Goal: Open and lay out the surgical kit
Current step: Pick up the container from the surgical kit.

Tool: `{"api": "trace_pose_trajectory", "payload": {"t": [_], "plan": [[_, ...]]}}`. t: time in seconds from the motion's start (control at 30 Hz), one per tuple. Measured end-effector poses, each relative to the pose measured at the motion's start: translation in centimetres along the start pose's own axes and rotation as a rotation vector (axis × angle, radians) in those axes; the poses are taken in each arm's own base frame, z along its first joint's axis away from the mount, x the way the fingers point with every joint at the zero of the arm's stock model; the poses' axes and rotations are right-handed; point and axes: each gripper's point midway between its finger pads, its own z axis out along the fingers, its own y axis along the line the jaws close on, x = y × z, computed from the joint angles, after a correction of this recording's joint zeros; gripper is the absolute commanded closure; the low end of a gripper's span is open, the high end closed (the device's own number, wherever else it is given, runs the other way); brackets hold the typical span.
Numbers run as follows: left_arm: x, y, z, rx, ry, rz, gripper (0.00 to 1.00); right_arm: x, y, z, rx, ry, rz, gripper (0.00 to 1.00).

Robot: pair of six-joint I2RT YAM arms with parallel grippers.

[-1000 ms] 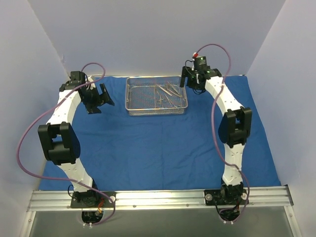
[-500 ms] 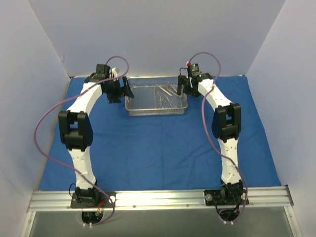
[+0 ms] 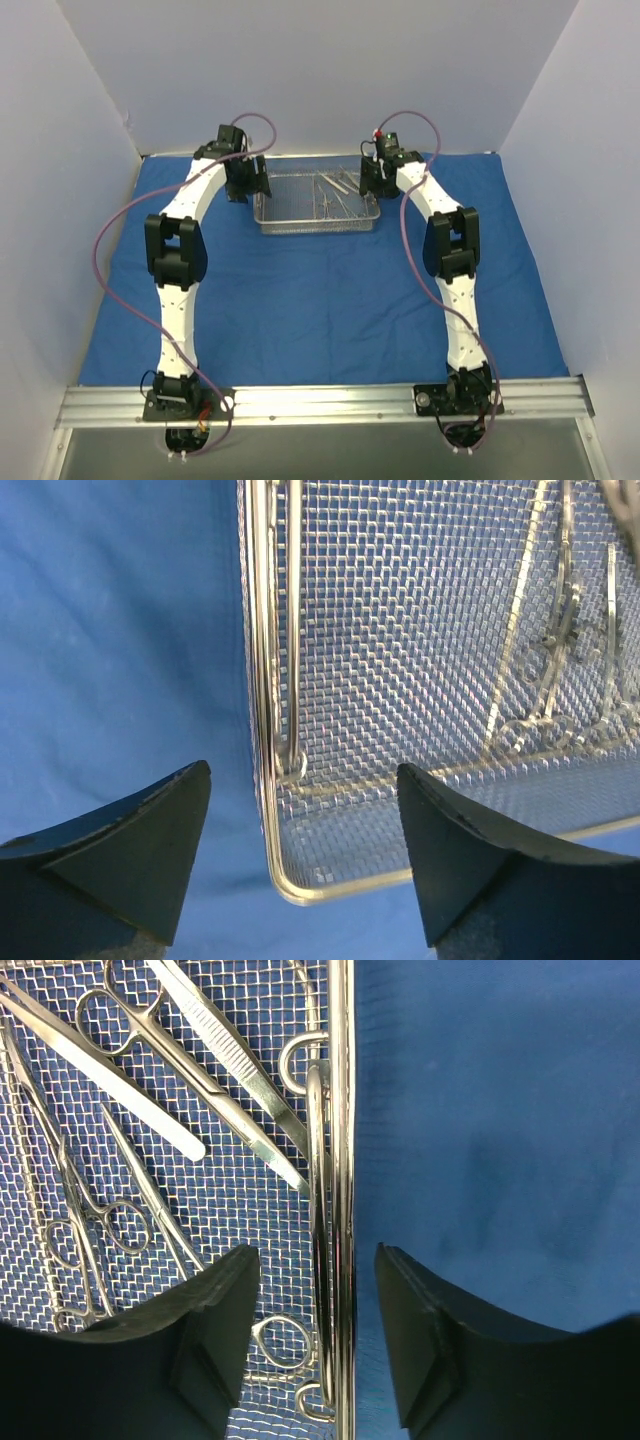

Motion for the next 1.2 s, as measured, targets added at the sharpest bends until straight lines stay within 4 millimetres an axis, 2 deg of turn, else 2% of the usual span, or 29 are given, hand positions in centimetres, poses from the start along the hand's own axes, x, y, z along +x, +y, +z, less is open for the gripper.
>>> {"api": "trace_pose_trajectory", "payload": {"t": [0.03, 0.07, 0.1, 0.2, 0.23, 0.3, 0.37, 0.63, 0.77, 0.83, 0.93, 1.07, 1.2], "plan": [[0.0, 0.0, 0.3, -0.008, 0.000, 0.005, 0.27, -0.2, 0.1, 0.1, -0.003, -0.004, 0.001, 0.55], [0.0, 0.0, 0.7, -0.014, 0.004, 0.012, 0.33, -0.1, 0.1, 0.2, -0.004, -0.002, 0.001, 0.65], [0.2, -0.1, 1.0, -0.018, 0.010, 0.017, 0.45, -0.2, 0.2, 0.2, -0.006, -0.003, 0.000, 0.69], [0.8, 0.3, 2.1, -0.038, 0.032, 0.029, 0.58, -0.3, -0.1, 0.3, -0.001, -0.002, 0.007, 0.74], [0.9, 0.5, 2.3, -0.045, 0.037, 0.034, 0.65, -0.3, -0.2, 0.3, -0.001, 0.000, 0.010, 0.75], [0.9, 0.7, 2.6, -0.047, 0.047, 0.037, 0.74, -0.5, -0.4, 0.4, -0.002, -0.001, 0.015, 0.83], [0.6, 0.6, 2.6, -0.042, 0.041, 0.039, 0.97, -0.5, -0.5, 0.4, -0.002, 0.004, 0.008, 1.00], [0.0, 0.0, 2.5, -0.005, 0.031, 0.020, 0.98, -0.3, -0.8, 0.1, 0.022, 0.023, -0.008, 1.00], [-0.4, -0.6, 1.6, 0.008, 0.017, 0.027, 0.98, -0.1, -1.1, -0.6, 0.043, 0.026, 0.005, 1.00], [-0.6, -1.2, 0.4, 0.019, 0.006, 0.041, 0.98, 0.6, -1.3, -1.8, 0.051, 0.045, 0.021, 1.00], [-0.7, -2.5, -1.8, 0.042, -0.007, 0.067, 0.98, 1.3, -1.6, -5.0, 0.068, 0.053, 0.044, 1.00], [-0.6, -5.4, -4.5, 0.105, -0.029, 0.117, 0.98, 1.7, -2.8, -11.0, 0.112, 0.013, 0.080, 1.00], [0.8, -9.7, -6.0, 0.191, -0.026, 0.179, 0.98, 2.4, -5.4, -17.0, 0.187, -0.035, 0.117, 1.00]]}}
